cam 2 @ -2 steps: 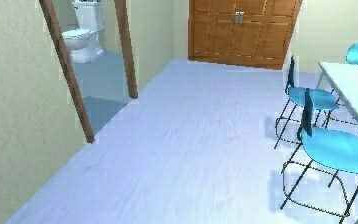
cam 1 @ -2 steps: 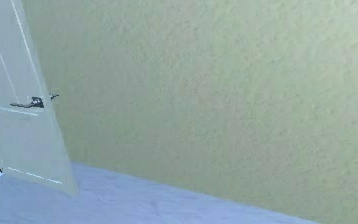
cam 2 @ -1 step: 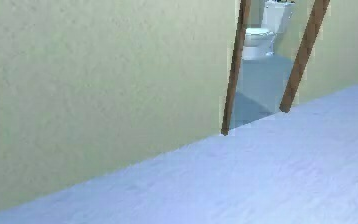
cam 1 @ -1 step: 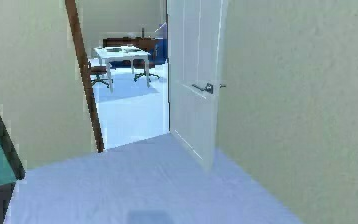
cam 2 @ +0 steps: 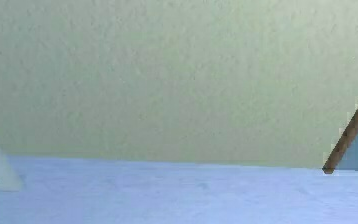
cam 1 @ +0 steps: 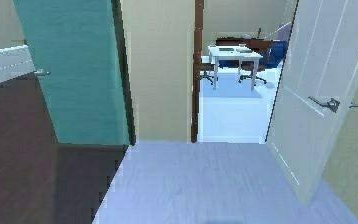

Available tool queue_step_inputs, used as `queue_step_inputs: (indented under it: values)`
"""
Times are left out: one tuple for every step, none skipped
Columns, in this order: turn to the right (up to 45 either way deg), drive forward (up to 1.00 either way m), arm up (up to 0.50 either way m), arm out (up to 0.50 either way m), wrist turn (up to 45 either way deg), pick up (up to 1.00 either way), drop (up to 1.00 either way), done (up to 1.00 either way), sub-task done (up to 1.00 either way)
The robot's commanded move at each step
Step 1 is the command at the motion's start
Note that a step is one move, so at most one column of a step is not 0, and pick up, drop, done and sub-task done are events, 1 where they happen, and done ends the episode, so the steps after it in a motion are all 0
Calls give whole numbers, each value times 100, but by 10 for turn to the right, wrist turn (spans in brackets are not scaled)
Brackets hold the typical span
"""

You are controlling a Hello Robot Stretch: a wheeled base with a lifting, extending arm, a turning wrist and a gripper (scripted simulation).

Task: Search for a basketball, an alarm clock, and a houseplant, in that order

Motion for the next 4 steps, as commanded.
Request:
queue_step_inputs:
  values:
    - [0, 45, 0, 0, 0, 0, 0, 0, 0]
    - [-330, 0, 0, 0, 0, 0, 0, 0, 0]
    - [0, 15, 0, 0, 0, 0, 0, 0, 0]
    - [-210, 0, 0, 0, 0, 0, 0, 0, 0]
